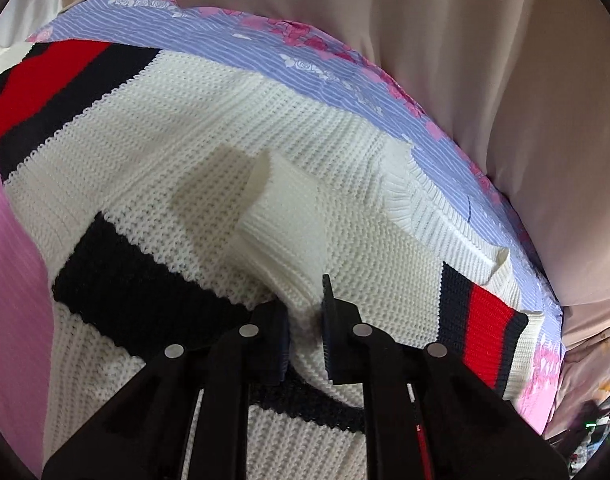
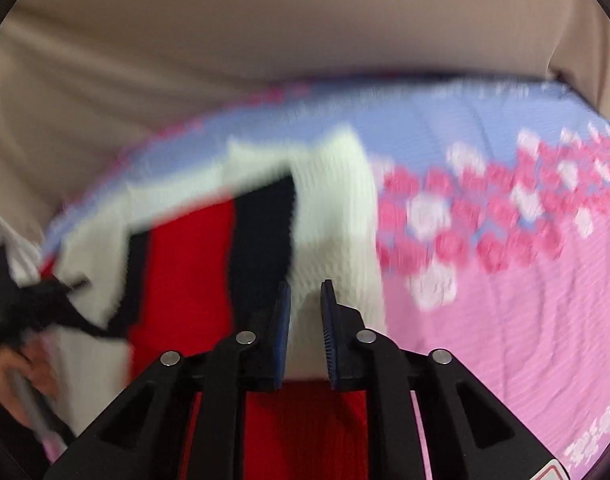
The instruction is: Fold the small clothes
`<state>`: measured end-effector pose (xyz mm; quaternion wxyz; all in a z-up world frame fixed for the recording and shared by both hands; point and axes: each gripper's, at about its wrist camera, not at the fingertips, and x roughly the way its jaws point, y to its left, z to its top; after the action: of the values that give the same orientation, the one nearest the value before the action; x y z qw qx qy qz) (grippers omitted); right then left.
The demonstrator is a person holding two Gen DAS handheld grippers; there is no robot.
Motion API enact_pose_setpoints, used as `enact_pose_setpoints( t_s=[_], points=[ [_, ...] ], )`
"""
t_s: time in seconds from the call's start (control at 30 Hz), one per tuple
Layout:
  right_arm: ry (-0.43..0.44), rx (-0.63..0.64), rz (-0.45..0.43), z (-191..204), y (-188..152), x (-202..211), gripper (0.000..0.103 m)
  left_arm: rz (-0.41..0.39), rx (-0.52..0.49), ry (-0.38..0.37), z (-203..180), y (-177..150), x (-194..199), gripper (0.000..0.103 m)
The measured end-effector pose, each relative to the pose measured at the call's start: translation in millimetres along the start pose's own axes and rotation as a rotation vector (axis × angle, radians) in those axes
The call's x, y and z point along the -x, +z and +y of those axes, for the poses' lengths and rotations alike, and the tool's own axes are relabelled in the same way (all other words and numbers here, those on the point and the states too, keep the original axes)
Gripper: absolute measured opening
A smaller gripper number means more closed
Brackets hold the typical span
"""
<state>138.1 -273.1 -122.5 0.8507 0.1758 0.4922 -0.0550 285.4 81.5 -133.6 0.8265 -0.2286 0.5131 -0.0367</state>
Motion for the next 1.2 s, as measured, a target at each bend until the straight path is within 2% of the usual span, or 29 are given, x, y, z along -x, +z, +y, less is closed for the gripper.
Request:
enact_pose_setpoints(
  t_s=[0.07, 0.1, 0.13, 0.2, 0.23, 0.27, 0.37, 0.5, 0.57, 0.6, 0.67, 0.7, 0.73, 0.8, 0.9, 1.0, 1.07, 1.1, 1.17, 1.2],
  points=[
    [0.019, -0.058, 0.007, -7.5, 5.7, 2.0, 0.0, 0.005, 0.04, -0.031, 11.7, 1.5, 11.8, 0.017],
    [0.004, -0.079, 0.012, -7.0, 10.3, 7.6, 0.0, -0.013, 0.072, -0.056, 18.8, 3.6, 21.1, 0.018],
    [-0.005, -0.076, -0.002, -3.4, 14.5, 18.0, 0.001, -0.066, 0.123, -0.097, 32.7, 7.1, 37.7, 0.018],
    [-0.018, -0.042, -0.027, 5.1, 13.8, 35.3, 0.007, -0.163, 0.197, -0.109, 60.3, 17.7, 62.7, 0.034],
    [-0.019, -0.026, -0.036, 9.7, 12.2, 44.9, 0.011, -0.216, 0.254, -0.074, 85.6, 27.7, 77.0, 0.049],
    [-0.012, -0.005, -0.037, 13.8, 7.6, 55.4, 0.012, -0.246, 0.299, -0.044, 106.2, 37.1, 85.1, 0.056],
    [-0.002, 0.014, -0.014, 21.3, -18.5, 77.4, 0.018, -0.282, 0.447, 0.085, 187.9, 75.7, 98.2, 0.057],
    [-0.003, 0.006, 0.04, 35.3, -51.6, 87.7, 0.023, -0.318, 0.653, 0.21, 281.7, 109.5, 104.8, 0.057],
    [-0.001, 0.007, 0.076, 41.6, -66.5, 88.6, 0.024, -0.322, 0.74, 0.211, 315.9, 119.5, 103.8, 0.052],
    [-0.01, 0.017, 0.085, 45.5, -71.2, 89.5, 0.024, -0.31, 0.777, 0.188, 329.5, 124.4, 99.9, 0.049],
    [-0.03, 0.044, 0.103, 53.9, -78.9, 91.0, 0.027, -0.276, 0.795, 0.137, 337.7, 129.7, 91.8, 0.02],
    [-0.034, 0.05, 0.106, 58.1, -82.8, 92.5, 0.028, -0.256, 0.783, 0.12, 337.0, 134.2, 88.0, 0.015],
    [-0.039, 0.056, 0.106, 60.7, -83.6, 93.2, 0.029, -0.243, 0.747, 0.096, 332.6, 142.0, 87.2, 0.012],
    [-0.034, 0.062, 0.097, 65.8, -81.6, 96.2, 0.029, -0.272, 0.65, 0.085, 303.3, 151.6, 95.3, 0.01],
    [-0.022, 0.074, 0.073, 72.8, -77.0, 101.2, 0.032, -0.339, 0.406, 0.002, 220.0, 162.5, 124.0, 0.01],
    [-0.005, 0.087, 0.061, 79.3, -73.2, 103.3, 0.033, -0.365, 0.147, -0.134, 108.2, 146.7, 152.4, 0.01],
    [0.014, 0.081, 0.052, 79.9, -71.4, 103.2, 0.033, -0.317, 0.003, -0.25, 30.1, 117.2, 153.1, 0.01],
    [0.021, 0.075, 0.049, 79.6, -70.4, 103.1, 0.033, -0.263, -0.064, -0.315, -11.5, 92.1, 145.6, 0.01],
    [0.029, 0.06, 0.036, 76.0, -68.6, 103.6, 0.033, -0.165, -0.129, -0.379, -58.7, 53.3, 123.3, 0.015],
    [0.03, 0.053, 0.03, 73.0, -67.6, 103.5, 0.034, -0.084, -0.157, -0.395, -86.8, 21.8, 98.1, 0.016]
  ],
)
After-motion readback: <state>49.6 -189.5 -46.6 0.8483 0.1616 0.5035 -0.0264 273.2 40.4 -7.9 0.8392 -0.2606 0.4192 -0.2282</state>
